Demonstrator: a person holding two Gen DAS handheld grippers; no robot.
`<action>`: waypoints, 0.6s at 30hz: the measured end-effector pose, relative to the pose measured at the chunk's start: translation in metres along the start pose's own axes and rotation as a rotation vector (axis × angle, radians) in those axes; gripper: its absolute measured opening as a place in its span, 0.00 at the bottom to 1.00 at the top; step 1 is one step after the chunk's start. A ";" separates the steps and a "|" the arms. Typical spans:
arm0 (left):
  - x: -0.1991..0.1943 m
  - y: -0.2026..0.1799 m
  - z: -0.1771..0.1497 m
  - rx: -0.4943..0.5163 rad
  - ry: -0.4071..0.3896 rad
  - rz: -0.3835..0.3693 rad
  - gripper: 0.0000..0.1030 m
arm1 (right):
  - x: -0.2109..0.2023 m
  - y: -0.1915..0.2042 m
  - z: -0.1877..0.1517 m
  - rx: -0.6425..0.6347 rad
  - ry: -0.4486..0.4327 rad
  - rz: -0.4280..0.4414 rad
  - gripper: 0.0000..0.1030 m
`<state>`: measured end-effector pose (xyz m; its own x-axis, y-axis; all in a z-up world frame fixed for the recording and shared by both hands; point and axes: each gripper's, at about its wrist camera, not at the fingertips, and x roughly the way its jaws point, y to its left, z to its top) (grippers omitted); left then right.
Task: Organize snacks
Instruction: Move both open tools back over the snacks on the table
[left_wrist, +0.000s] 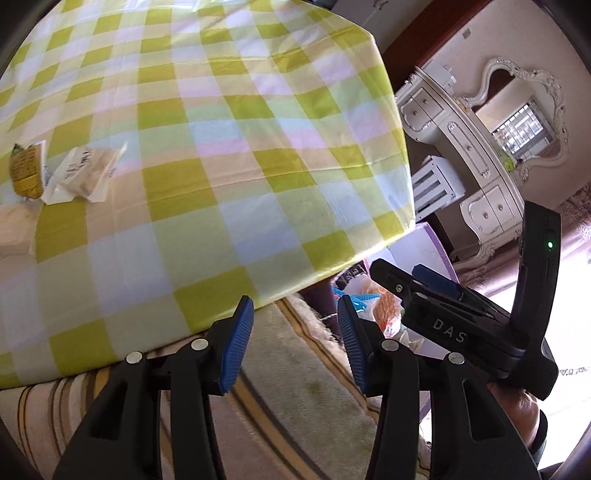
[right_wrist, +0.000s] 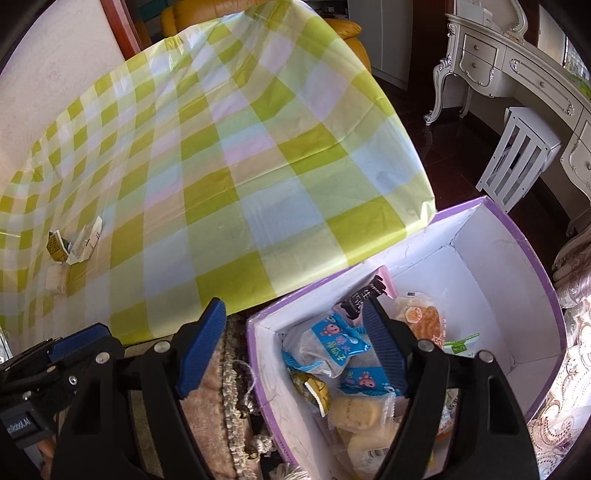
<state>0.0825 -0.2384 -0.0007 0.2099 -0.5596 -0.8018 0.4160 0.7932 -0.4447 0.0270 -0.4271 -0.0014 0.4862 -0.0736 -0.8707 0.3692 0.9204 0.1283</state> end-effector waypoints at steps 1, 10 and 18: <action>-0.006 0.012 0.000 -0.032 -0.014 0.013 0.44 | 0.000 0.007 0.000 -0.016 0.001 0.008 0.74; -0.053 0.109 -0.006 -0.328 -0.130 0.086 0.44 | 0.003 0.069 0.004 -0.165 0.007 0.051 0.74; -0.067 0.169 -0.002 -0.483 -0.173 0.132 0.47 | 0.005 0.105 0.002 -0.279 0.010 0.072 0.74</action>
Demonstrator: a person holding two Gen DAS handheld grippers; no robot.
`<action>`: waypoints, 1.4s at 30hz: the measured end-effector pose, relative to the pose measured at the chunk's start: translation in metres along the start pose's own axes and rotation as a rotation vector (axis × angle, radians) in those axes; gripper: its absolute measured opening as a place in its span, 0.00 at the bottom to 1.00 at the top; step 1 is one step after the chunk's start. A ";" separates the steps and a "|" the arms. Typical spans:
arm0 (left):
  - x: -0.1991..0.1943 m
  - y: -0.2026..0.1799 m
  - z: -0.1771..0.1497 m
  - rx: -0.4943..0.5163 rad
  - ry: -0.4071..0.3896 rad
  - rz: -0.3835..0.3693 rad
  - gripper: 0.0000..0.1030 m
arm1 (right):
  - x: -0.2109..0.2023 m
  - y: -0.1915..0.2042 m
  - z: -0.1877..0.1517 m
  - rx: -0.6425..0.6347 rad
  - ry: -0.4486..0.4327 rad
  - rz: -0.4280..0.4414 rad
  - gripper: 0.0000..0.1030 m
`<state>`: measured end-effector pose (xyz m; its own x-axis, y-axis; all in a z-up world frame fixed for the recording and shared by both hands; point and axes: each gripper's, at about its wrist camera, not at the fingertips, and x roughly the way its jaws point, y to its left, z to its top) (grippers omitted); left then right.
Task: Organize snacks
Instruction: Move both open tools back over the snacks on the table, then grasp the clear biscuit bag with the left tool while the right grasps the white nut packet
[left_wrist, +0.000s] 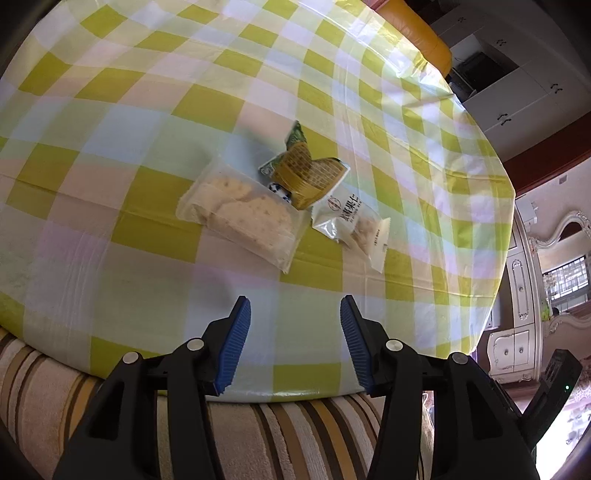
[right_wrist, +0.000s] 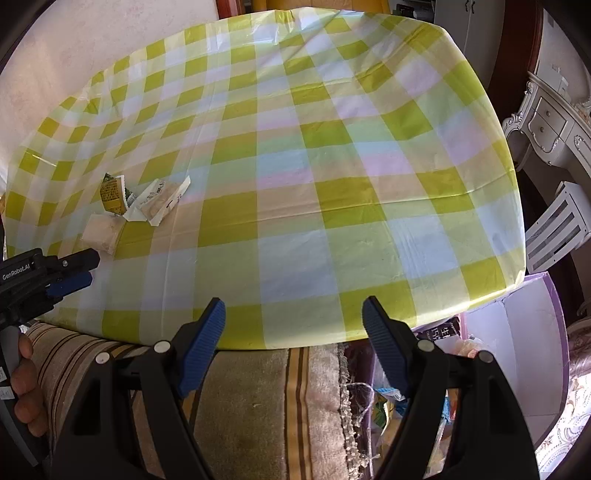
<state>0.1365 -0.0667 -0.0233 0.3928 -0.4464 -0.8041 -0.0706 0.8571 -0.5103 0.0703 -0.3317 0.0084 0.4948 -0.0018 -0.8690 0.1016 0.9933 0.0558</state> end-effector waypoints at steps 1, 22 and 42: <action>0.002 0.003 0.003 -0.007 -0.002 0.001 0.47 | 0.001 0.004 0.001 -0.014 0.000 0.003 0.74; 0.035 -0.021 0.050 0.259 -0.061 0.270 0.65 | 0.025 0.050 0.026 -0.093 0.010 0.073 0.76; 0.019 0.006 0.055 0.262 -0.094 0.304 0.34 | 0.063 0.119 0.071 -0.322 -0.030 0.046 0.86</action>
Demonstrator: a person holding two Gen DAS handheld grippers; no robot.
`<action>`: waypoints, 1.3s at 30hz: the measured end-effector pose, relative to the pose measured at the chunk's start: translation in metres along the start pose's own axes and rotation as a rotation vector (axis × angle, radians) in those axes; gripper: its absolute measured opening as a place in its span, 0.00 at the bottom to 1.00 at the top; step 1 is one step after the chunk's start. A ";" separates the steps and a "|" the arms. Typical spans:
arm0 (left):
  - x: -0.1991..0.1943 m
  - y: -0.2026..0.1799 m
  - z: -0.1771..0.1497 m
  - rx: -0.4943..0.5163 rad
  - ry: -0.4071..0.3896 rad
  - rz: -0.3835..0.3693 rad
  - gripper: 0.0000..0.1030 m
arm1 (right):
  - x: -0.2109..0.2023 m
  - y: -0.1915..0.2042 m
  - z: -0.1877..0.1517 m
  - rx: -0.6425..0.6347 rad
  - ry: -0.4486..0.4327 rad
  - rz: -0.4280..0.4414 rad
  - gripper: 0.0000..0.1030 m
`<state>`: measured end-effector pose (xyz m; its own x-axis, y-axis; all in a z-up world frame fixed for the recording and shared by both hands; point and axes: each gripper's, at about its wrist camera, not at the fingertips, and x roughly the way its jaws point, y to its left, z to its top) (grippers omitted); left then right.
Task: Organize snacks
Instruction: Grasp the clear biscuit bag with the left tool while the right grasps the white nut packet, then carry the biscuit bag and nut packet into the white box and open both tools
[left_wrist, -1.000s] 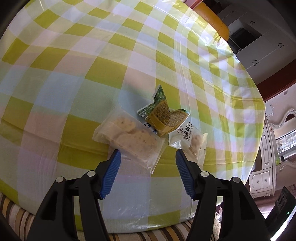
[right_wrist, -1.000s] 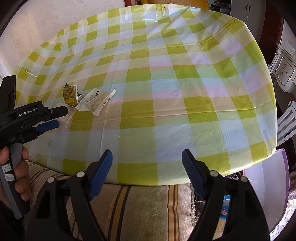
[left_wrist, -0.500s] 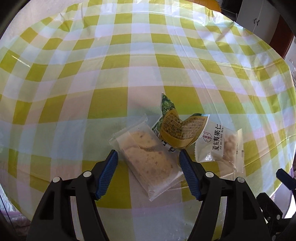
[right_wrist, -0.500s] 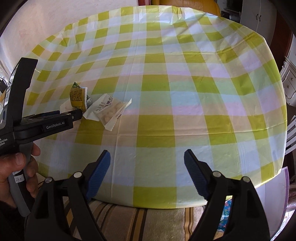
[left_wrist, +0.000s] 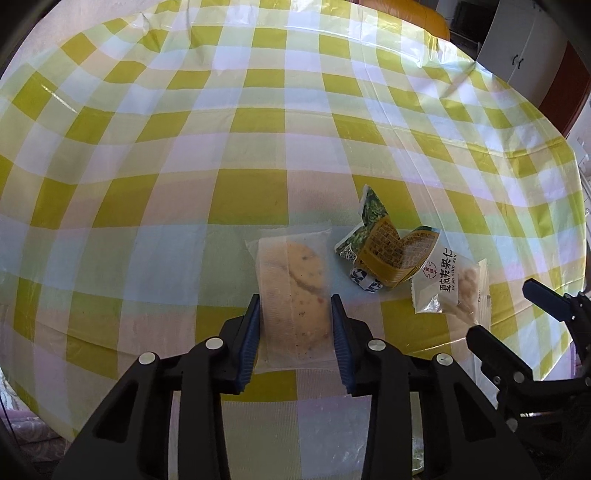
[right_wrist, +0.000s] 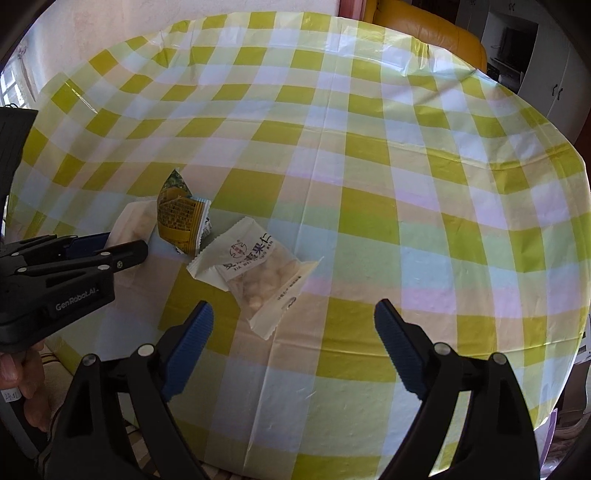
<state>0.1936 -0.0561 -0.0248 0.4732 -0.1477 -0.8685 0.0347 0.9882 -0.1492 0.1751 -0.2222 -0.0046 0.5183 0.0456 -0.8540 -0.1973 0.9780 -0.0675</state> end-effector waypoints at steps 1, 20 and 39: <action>-0.001 0.004 -0.001 -0.017 -0.001 -0.016 0.34 | 0.003 -0.001 0.003 0.003 0.004 0.003 0.86; -0.005 0.015 -0.006 -0.075 -0.022 -0.069 0.34 | 0.040 0.011 0.022 -0.113 0.083 0.132 0.70; -0.028 0.003 -0.016 -0.053 -0.060 -0.101 0.33 | 0.012 0.000 -0.005 -0.021 0.030 0.076 0.58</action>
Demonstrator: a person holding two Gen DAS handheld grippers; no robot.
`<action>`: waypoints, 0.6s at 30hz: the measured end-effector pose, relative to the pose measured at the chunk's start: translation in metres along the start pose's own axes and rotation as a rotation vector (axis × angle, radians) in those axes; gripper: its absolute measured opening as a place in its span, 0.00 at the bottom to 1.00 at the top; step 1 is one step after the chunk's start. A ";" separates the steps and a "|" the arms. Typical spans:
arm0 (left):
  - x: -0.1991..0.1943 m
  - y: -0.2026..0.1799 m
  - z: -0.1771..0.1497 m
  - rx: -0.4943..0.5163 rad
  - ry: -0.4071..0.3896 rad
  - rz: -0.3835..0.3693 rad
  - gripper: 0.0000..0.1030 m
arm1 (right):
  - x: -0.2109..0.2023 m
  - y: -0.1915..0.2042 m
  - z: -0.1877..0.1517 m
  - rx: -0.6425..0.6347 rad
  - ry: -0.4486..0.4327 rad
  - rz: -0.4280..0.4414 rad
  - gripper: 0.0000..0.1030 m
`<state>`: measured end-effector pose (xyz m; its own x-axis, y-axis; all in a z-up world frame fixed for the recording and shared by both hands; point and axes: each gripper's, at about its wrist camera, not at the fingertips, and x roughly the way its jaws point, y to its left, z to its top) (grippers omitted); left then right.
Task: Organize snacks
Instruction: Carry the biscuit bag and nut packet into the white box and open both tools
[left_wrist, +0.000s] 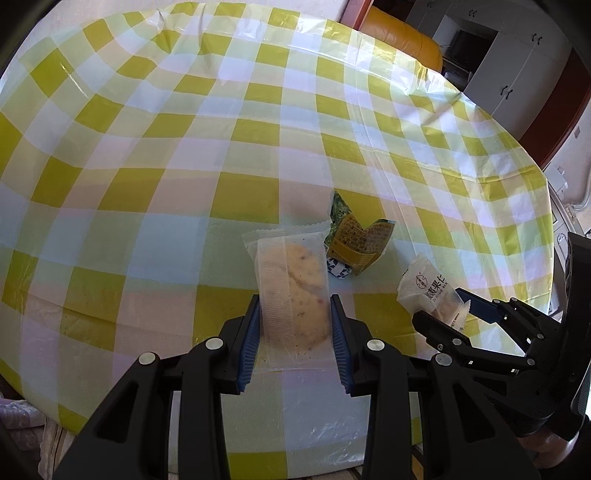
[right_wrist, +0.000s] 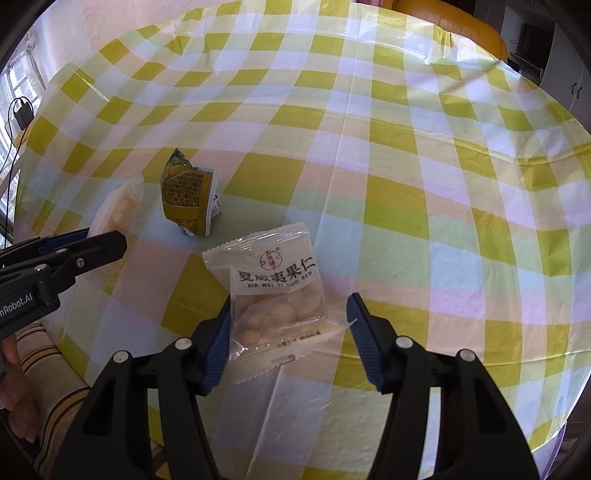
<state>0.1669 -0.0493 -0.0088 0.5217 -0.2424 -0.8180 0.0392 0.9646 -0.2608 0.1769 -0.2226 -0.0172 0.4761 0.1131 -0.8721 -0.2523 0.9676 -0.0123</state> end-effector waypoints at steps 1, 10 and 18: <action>-0.002 -0.001 -0.002 0.003 0.000 -0.003 0.33 | -0.003 -0.001 -0.002 0.008 -0.005 -0.006 0.58; -0.016 -0.024 -0.014 0.052 0.000 -0.026 0.33 | -0.029 -0.016 -0.028 0.058 -0.018 -0.057 0.58; -0.019 -0.061 -0.029 0.126 0.026 -0.075 0.33 | -0.049 -0.041 -0.051 0.128 -0.026 -0.098 0.58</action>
<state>0.1292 -0.1069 0.0080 0.4906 -0.3156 -0.8122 0.1851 0.9486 -0.2568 0.1212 -0.2798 0.0013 0.5154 0.0205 -0.8567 -0.0944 0.9950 -0.0330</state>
